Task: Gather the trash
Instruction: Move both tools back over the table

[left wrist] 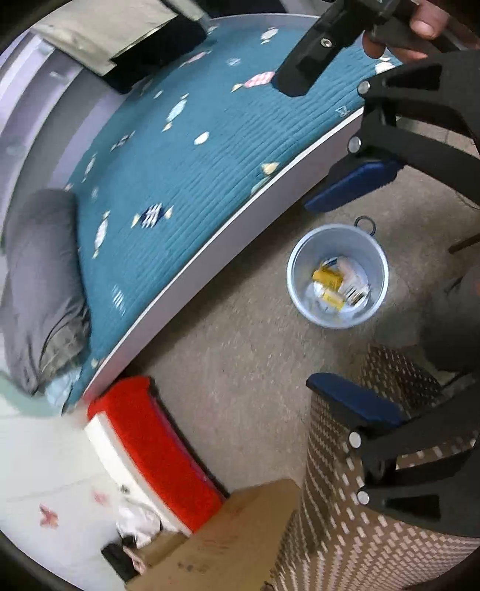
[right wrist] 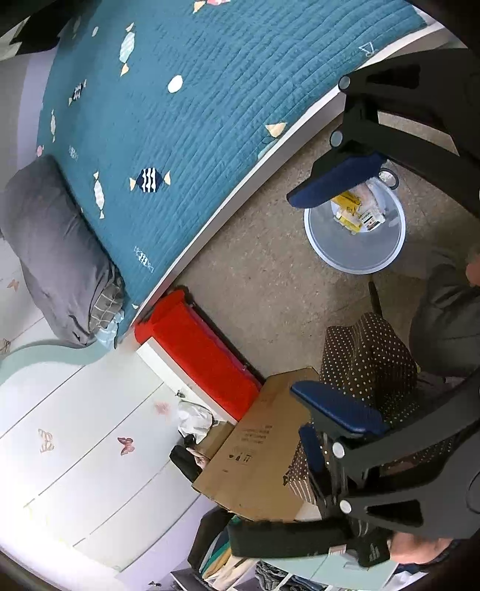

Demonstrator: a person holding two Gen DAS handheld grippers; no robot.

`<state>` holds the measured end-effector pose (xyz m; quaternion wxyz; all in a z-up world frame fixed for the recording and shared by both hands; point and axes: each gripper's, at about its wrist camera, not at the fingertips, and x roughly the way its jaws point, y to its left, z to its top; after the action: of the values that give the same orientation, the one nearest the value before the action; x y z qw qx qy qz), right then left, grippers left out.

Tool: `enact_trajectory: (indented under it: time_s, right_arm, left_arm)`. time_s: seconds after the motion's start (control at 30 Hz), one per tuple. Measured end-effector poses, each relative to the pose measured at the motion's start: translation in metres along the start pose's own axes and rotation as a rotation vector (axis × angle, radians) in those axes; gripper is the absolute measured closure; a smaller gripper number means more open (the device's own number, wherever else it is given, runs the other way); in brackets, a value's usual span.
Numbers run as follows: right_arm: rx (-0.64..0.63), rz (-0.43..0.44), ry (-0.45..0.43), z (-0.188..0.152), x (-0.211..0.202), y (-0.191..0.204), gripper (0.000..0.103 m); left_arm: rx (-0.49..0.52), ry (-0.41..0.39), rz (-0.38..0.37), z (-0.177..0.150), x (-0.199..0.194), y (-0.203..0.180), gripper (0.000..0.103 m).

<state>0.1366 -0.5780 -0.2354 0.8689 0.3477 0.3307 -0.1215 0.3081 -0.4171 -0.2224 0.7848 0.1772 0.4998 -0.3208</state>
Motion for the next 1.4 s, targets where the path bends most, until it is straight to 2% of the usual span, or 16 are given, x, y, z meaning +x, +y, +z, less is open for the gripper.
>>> enact_trajectory:
  time_s: [0.17,0.33,0.5,0.63,0.77,1.07,1.4]
  right_arm:
    - [-0.037,-0.004,-0.002,-0.005,-0.006,0.026,0.006]
    - [-0.104,0.037,-0.014,-0.014,-0.021,0.072,0.006]
    - [-0.201,0.088,-0.007,-0.027,-0.033,0.123,0.006]
    - [-0.252,0.122,-0.012,-0.034,-0.045,0.158,0.006]
    - [-0.308,0.155,-0.029,-0.041,-0.060,0.192,0.006]
    - [-0.470,0.243,-0.022,-0.069,-0.079,0.269,0.006]
    - [-0.679,0.312,0.035,-0.120,-0.066,0.359,0.006]
  left_arm:
    - [-0.029,-0.088,0.033,-0.014,-0.047,0.016,0.014]
    - [-0.072,-0.189,0.074,-0.036,-0.100,0.036,0.011]
    - [-0.091,-0.261,0.171,-0.060,-0.143,0.053,0.011]
    - [-0.162,-0.314,0.170,-0.081,-0.176,0.077,0.010]
    - [-0.205,-0.362,0.203,-0.104,-0.205,0.099,0.010]
    - [-0.334,-0.437,0.291,-0.170,-0.255,0.159,0.010]
    - [-0.483,-0.473,0.399,-0.250,-0.293,0.223,0.010]
